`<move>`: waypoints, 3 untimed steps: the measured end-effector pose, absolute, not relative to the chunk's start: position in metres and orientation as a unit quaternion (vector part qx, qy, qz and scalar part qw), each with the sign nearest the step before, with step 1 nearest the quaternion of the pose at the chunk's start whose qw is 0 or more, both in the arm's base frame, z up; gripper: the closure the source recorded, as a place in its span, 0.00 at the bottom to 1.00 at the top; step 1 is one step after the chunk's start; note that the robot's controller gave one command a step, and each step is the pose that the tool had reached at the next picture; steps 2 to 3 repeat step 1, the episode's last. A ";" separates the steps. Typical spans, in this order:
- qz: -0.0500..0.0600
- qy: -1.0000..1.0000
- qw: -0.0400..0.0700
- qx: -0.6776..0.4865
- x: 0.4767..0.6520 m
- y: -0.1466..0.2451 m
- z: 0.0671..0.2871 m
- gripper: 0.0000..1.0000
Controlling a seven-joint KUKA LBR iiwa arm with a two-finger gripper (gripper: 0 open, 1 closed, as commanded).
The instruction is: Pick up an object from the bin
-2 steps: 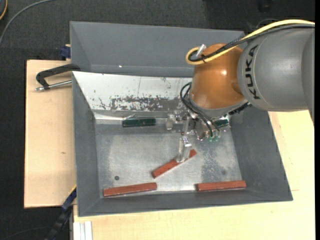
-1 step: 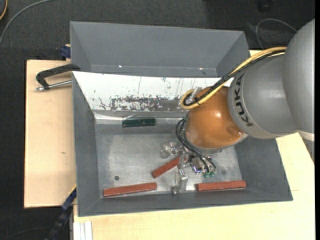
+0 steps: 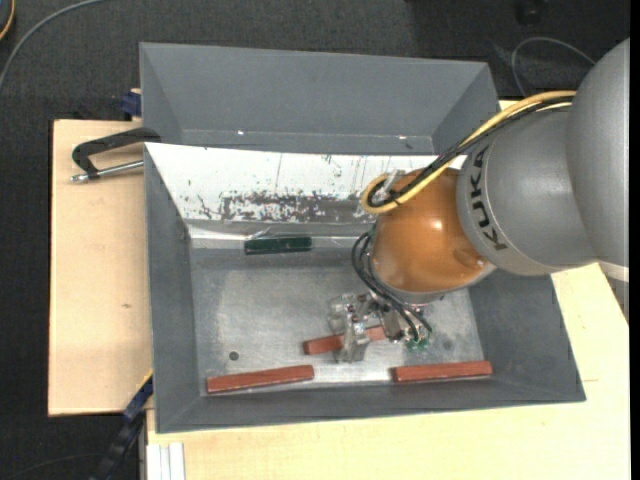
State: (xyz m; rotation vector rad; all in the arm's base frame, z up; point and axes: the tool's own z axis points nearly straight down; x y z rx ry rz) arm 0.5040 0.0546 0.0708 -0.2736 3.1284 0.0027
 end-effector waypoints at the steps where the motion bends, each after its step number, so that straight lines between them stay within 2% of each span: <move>1: 0.001 0.998 0.007 -0.058 0.512 0.051 0.224 1.00; 3: 0.001 0.998 0.007 -0.058 0.512 0.051 0.224 1.00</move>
Offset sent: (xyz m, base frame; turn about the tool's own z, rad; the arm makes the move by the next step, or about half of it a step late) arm 0.0053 -0.0050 0.1478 0.0585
